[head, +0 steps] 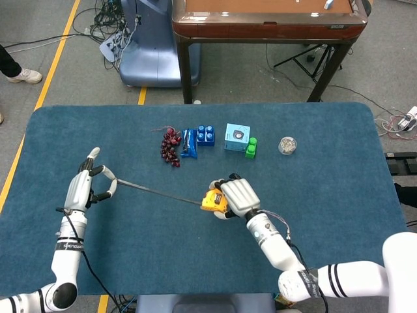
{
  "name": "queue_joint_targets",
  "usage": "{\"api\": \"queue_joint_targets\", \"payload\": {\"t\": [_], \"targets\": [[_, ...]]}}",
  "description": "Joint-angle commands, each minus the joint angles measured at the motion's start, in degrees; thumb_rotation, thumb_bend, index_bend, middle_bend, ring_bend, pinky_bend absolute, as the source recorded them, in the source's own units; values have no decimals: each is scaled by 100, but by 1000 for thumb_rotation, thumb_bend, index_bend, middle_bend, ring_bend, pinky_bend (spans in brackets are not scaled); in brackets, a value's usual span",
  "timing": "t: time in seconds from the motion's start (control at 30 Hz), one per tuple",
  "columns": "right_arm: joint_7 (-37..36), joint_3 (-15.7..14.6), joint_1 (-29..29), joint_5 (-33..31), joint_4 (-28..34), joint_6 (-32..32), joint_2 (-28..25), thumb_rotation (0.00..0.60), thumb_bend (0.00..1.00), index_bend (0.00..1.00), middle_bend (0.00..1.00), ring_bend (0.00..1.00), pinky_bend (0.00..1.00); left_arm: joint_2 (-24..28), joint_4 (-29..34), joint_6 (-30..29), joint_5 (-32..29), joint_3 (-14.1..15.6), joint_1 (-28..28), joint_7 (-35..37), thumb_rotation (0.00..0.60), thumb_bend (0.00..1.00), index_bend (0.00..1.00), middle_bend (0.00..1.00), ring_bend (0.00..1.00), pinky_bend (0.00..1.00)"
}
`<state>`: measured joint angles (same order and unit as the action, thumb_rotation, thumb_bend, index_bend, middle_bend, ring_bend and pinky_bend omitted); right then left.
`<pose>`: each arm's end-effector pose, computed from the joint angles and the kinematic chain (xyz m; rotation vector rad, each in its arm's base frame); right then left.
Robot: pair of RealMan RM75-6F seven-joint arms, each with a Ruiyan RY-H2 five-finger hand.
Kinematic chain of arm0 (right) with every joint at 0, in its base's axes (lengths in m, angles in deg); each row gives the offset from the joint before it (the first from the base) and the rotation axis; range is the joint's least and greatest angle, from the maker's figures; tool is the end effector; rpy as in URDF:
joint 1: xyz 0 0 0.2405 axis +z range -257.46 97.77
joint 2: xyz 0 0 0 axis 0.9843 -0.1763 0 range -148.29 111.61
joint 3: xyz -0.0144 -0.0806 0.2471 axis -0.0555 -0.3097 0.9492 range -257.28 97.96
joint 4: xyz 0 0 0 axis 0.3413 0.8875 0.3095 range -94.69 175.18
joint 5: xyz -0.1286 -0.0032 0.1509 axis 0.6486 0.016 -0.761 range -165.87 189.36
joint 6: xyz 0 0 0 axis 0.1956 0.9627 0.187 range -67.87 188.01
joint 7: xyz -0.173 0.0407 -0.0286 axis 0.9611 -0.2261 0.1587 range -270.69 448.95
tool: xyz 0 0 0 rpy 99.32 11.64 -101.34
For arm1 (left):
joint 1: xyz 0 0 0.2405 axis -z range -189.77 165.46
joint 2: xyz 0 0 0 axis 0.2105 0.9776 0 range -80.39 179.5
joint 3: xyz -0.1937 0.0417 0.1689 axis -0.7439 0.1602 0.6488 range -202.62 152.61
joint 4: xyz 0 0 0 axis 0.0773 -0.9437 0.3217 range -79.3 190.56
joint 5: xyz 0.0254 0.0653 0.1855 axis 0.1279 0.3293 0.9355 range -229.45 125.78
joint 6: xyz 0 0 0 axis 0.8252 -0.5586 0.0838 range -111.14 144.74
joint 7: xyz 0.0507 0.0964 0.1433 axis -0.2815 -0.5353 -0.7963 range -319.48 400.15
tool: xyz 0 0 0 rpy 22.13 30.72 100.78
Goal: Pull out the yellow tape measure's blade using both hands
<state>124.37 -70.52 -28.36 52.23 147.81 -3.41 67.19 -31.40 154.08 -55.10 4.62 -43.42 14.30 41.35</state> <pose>-0.0772 -0.3400 -0.0179 1.9098 -1.1112 0.8701 -0.2114 0.3499 0.0862 -1.1088 -1.3871 -1.2839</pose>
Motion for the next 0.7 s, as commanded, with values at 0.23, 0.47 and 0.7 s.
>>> {"api": "queue_joint_targets", "payload": {"t": [0.23, 0.47, 0.7], "targets": [[-444, -363, -472, 574, 290, -82, -465, 600, 649, 556, 539, 399, 165, 95, 96, -140, 85, 48, -184, 81, 600, 533, 564, 32, 0, 0], [-638, -530, -738, 923, 440, -162, -679, 600, 649, 556, 538, 401, 165, 126, 174, -234, 135, 50, -271, 79, 600, 533, 563, 32, 0, 0], [-777, -613, -969, 1148, 499, -254, -831, 600, 649, 556, 539, 403, 165, 137, 172, -266, 118, 13, -320, 91, 600, 533, 561, 32, 0, 0]]}}
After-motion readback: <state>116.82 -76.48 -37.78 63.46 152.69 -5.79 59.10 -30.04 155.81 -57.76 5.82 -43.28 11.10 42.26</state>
